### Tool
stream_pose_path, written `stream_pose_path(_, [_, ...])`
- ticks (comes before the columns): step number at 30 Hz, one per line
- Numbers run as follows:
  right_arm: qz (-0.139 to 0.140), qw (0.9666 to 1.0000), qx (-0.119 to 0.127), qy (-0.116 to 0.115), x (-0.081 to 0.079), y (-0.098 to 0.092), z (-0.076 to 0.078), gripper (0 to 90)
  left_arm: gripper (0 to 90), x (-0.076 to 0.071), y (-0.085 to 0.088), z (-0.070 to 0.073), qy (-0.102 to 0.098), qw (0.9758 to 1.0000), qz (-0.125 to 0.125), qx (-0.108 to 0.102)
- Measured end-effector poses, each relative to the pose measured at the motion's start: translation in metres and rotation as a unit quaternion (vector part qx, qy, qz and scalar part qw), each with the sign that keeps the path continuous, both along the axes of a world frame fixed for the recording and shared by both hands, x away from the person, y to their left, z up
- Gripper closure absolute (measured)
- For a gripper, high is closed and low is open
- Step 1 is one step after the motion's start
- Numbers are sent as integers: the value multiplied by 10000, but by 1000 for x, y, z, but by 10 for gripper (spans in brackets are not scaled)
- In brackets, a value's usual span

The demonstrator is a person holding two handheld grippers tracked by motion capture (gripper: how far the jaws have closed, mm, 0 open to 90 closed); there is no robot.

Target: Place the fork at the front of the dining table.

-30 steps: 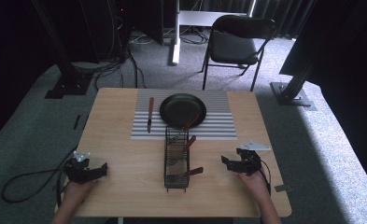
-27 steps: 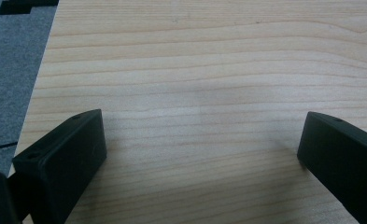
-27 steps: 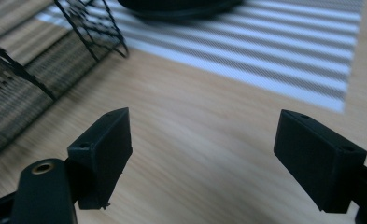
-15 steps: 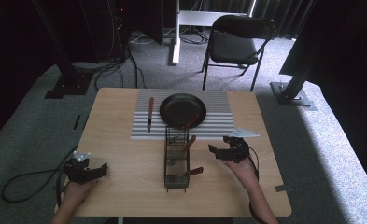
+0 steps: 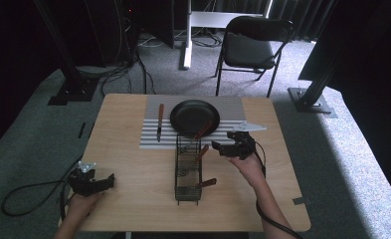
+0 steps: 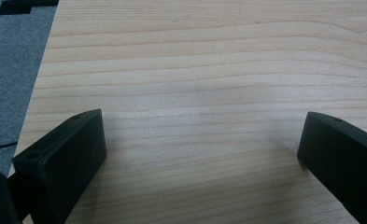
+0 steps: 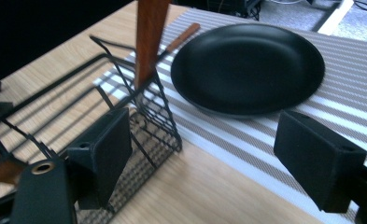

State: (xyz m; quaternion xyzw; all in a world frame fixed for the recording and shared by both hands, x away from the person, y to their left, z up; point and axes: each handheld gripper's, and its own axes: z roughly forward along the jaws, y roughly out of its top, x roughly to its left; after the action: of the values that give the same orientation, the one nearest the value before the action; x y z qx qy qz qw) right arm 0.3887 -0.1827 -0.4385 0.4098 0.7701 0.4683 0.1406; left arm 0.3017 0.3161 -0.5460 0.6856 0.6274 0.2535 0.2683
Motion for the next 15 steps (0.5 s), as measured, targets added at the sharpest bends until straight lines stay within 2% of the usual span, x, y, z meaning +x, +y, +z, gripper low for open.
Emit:
stream_pose_path(7, [115, 9999, 92, -28, 9, 15, 10, 195, 10, 0, 0, 0, -1, 10000, -1, 0])
stream_pose_path(15, [171, 9998, 128, 24, 19, 26, 13, 198, 10, 0, 0, 0, 0, 10000, -1, 0])
